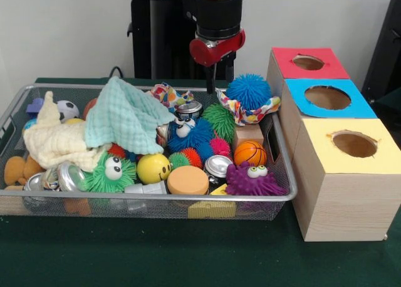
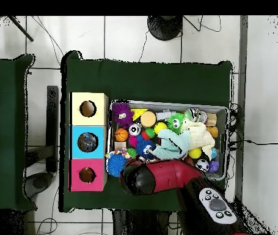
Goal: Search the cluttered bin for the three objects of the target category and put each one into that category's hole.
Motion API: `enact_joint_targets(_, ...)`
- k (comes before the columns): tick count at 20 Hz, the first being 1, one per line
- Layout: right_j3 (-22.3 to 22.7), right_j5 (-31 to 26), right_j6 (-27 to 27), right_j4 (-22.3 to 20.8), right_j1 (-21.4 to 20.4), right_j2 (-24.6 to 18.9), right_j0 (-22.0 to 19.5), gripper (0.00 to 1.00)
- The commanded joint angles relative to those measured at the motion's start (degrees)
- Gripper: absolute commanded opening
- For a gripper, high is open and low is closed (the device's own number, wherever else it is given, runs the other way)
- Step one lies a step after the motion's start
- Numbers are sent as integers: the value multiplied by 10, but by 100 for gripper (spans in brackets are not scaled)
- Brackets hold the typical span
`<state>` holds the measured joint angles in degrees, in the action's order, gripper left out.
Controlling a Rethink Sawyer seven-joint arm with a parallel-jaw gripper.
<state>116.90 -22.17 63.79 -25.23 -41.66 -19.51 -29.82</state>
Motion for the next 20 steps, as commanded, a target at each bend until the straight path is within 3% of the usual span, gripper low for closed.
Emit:
enact_joint_targets(1, 27, 18, 104, 39, 16, -35, -8, 100)
enact_joint_targets(10, 49, 45, 99, 67, 44, -69, -23, 100)
enact_joint_targets(20, 36, 96, 101, 50, 83, -56, -18, 100)
